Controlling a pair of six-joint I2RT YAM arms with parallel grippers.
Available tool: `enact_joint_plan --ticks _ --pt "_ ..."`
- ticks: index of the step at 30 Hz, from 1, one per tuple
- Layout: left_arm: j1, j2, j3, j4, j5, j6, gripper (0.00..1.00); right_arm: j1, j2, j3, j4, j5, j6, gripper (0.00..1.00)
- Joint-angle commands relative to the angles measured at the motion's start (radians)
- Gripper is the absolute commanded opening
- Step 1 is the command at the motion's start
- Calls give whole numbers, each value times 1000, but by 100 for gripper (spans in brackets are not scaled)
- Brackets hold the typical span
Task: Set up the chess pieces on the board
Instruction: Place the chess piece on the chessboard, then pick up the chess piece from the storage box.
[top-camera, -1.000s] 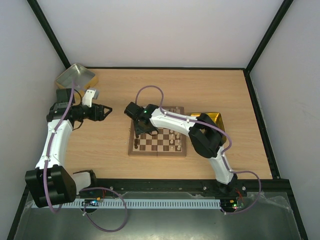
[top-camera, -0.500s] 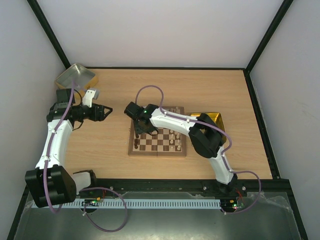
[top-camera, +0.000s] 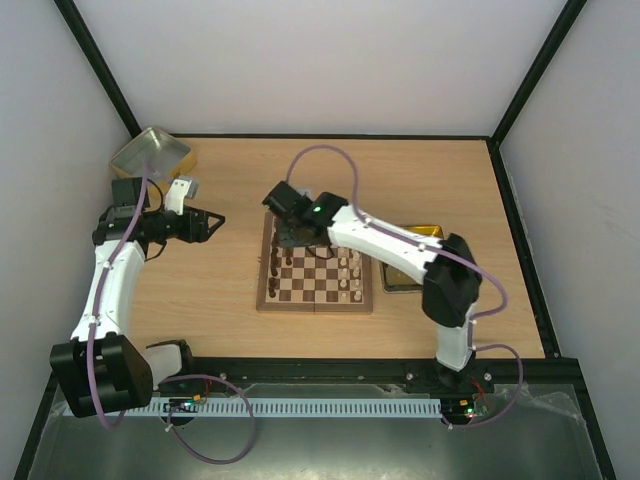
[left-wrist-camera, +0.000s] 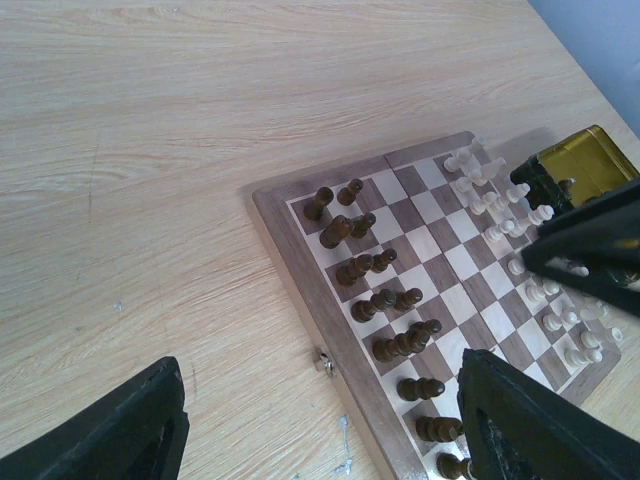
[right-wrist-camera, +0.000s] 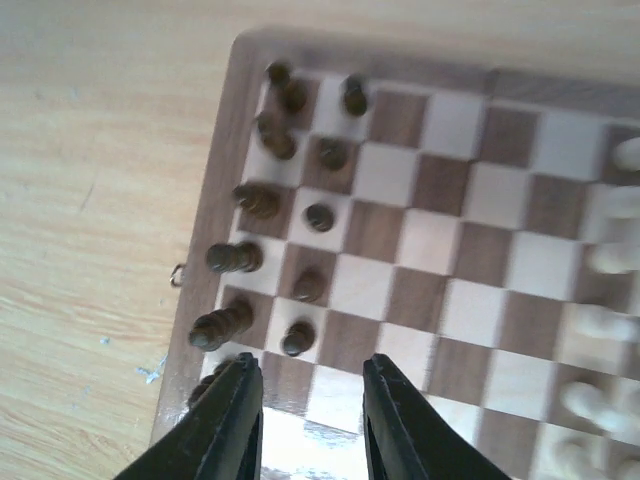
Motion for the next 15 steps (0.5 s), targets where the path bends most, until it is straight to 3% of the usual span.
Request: enact_joint_plan --ticks 1,9,15 --pt "5 -24 -16 -12 20 9 73 -81 -165 -99 -43 81 23 27" --pt "4 -8 -16 -8 25 3 73 -388 -457 -522 57 62 46 27" --pt "4 7 -18 -3 30 1 73 -514 -515 -660 122 47 32 27"
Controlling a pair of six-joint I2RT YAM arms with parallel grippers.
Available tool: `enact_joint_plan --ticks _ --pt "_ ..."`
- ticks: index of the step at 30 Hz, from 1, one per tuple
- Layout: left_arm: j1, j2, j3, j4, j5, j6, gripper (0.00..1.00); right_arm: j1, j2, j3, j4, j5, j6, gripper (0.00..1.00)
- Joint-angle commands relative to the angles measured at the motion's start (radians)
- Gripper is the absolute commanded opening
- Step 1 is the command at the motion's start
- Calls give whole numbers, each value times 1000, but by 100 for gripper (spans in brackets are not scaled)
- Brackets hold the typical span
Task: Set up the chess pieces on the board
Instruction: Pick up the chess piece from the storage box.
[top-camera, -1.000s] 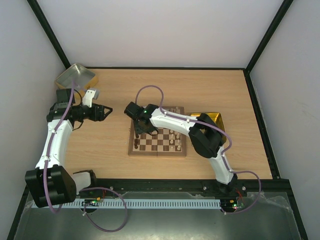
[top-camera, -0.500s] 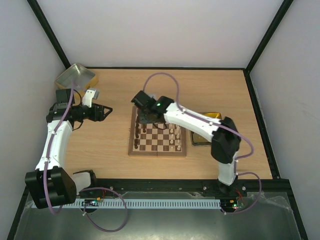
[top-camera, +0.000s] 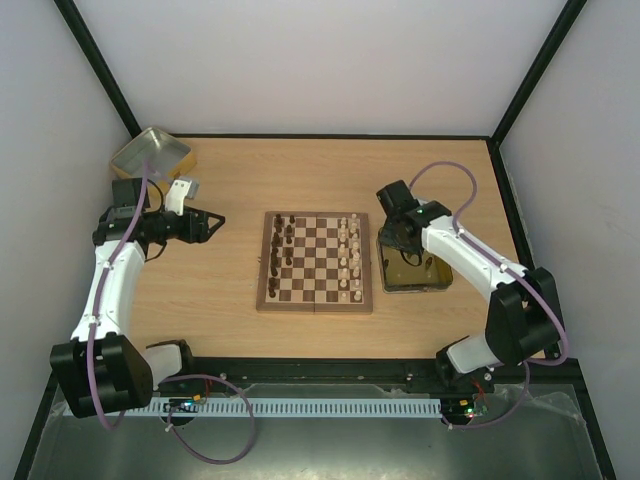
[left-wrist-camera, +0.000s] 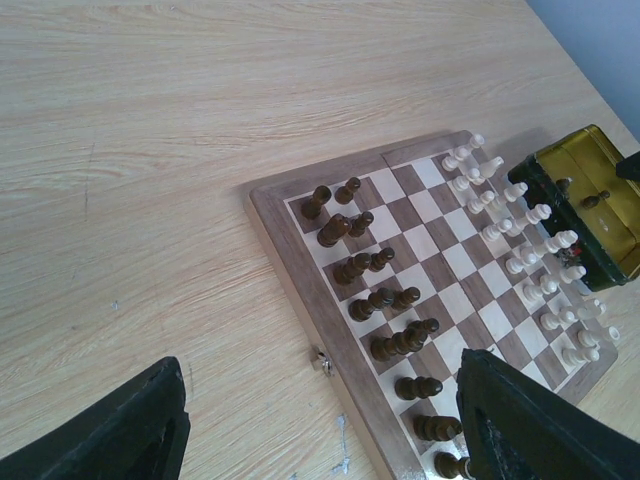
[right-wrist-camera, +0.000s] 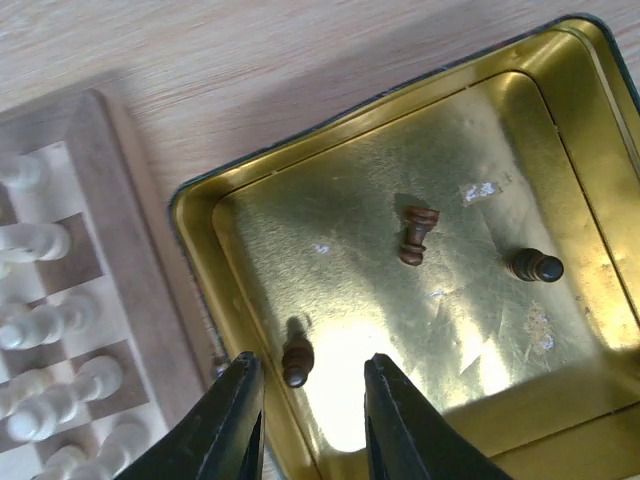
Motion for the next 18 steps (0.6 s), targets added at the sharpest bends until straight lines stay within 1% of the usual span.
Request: enact_joint_plan --ticks 1,9,18 --pt "5 16 -13 -5 27 1 73 -39 -23 -63 75 -16 0 27" --pt "4 40 -12 -7 38 -2 73 -54 19 -131 160 -72 -10 26" --pt "4 57 -12 -9 42 2 73 -57 10 -222 234 -150 3 26"
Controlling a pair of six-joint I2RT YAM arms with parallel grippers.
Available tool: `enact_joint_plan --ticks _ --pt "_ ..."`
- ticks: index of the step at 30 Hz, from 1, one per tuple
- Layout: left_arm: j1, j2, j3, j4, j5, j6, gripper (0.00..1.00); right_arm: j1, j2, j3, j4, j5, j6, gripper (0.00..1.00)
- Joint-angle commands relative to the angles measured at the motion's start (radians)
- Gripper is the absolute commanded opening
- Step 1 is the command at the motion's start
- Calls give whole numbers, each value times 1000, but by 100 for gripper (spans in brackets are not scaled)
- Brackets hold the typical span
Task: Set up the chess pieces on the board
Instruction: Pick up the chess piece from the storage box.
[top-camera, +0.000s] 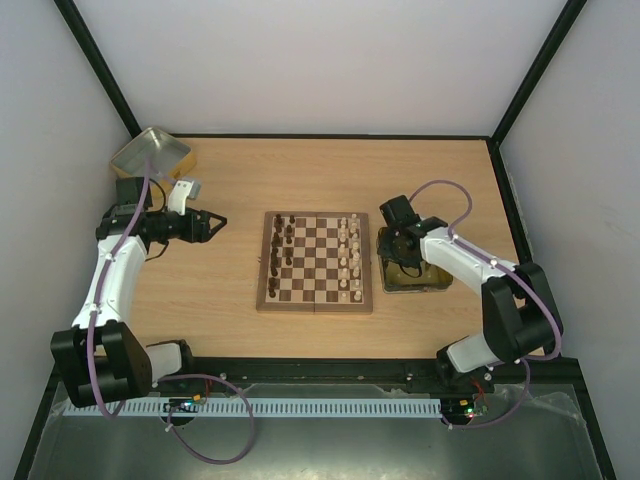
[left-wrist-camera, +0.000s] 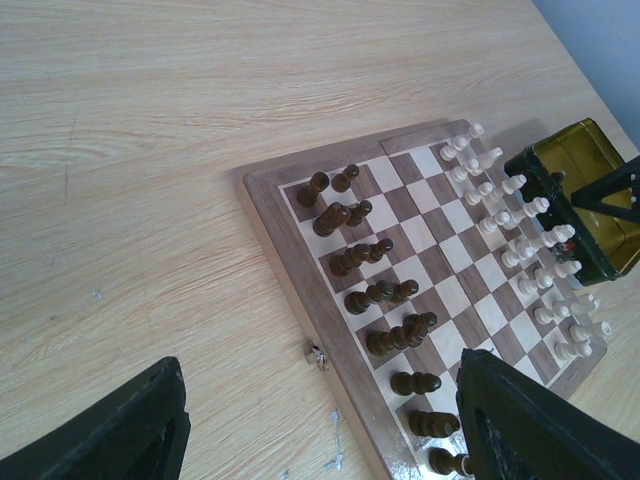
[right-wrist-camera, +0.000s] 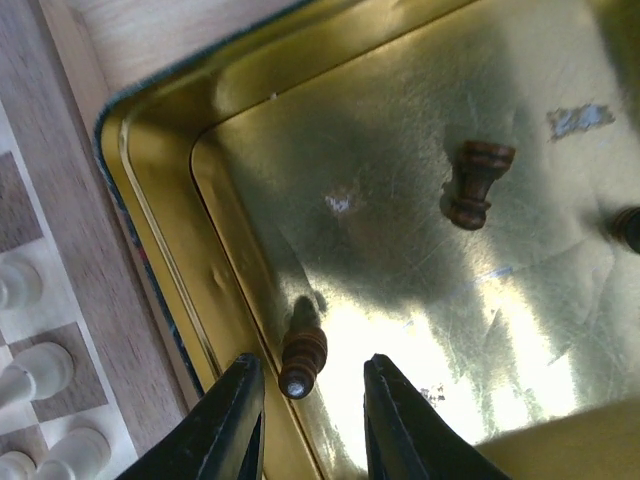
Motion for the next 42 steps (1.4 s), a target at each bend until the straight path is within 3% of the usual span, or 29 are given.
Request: enact_joint_plan --ticks 1,25,36,42 --pt "3 5 -12 -8 24 3 73 -6 -1 -40 49 -39 7 26" --pt "4 9 -13 -10 16 4 73 -42 -4 -177 206 -195 28 25" --pt "4 7 -13 -9 16 3 73 -45 -10 -177 200 -178 14 7" --pt "4 3 -15 -9 20 6 73 -46 -25 -159 160 -152 2 3"
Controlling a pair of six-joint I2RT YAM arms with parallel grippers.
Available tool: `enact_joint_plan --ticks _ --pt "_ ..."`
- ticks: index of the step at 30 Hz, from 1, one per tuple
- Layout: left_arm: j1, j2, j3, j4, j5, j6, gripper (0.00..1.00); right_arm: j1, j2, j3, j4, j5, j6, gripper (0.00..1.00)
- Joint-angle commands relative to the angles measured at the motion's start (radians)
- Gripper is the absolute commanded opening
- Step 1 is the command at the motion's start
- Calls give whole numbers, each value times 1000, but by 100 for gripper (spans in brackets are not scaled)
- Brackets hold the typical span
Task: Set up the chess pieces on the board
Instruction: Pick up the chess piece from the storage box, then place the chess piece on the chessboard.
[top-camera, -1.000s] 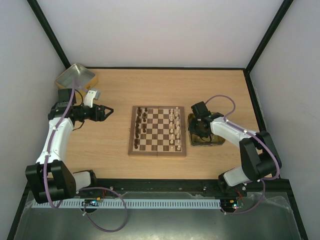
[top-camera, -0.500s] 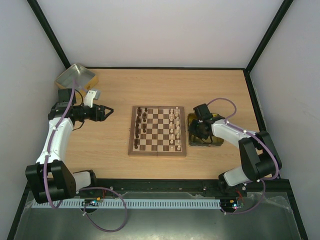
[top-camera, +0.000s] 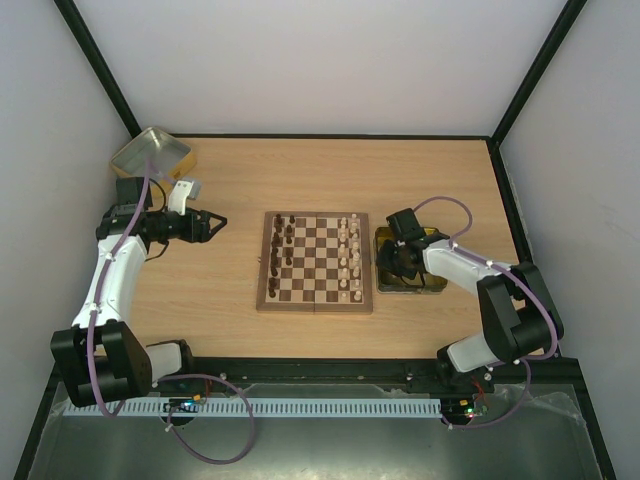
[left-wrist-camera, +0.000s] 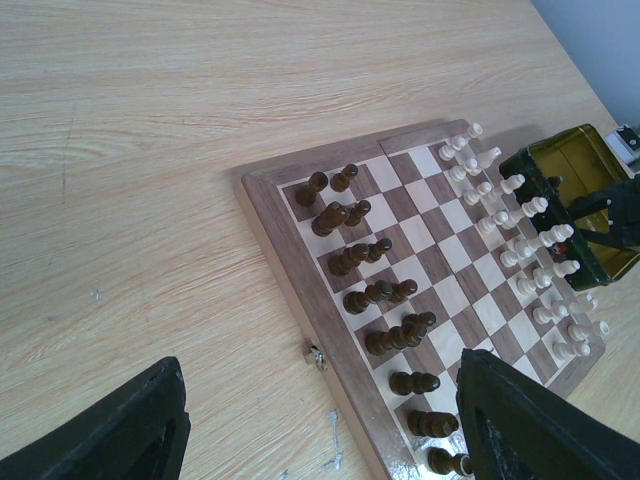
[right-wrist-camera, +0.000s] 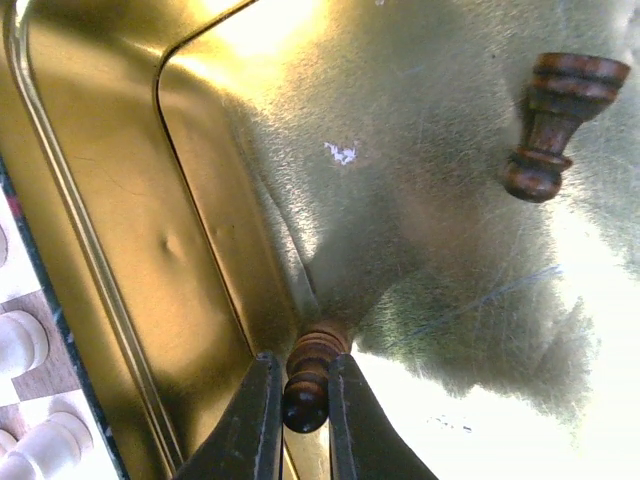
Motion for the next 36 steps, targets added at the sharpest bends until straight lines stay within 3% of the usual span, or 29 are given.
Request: enact_joint_plan --ticks 1,19,25,30,36 --pt "3 -1 -15 -11 17 6 73 -6 -27 17 -63 45 -18 2" --pt "3 -16 -9 -13 32 9 73 31 -159 252 -379 179 -83 2" --pt "4 -24 -10 -8 18 5 73 282 -119 416 -465 237 1 2" --pt "3 -28 -10 -6 1 1 73 511 39 551 -480 262 54 2" --pt "4 -39 -15 1 -18 -2 73 641 224 654 -450 215 48 2"
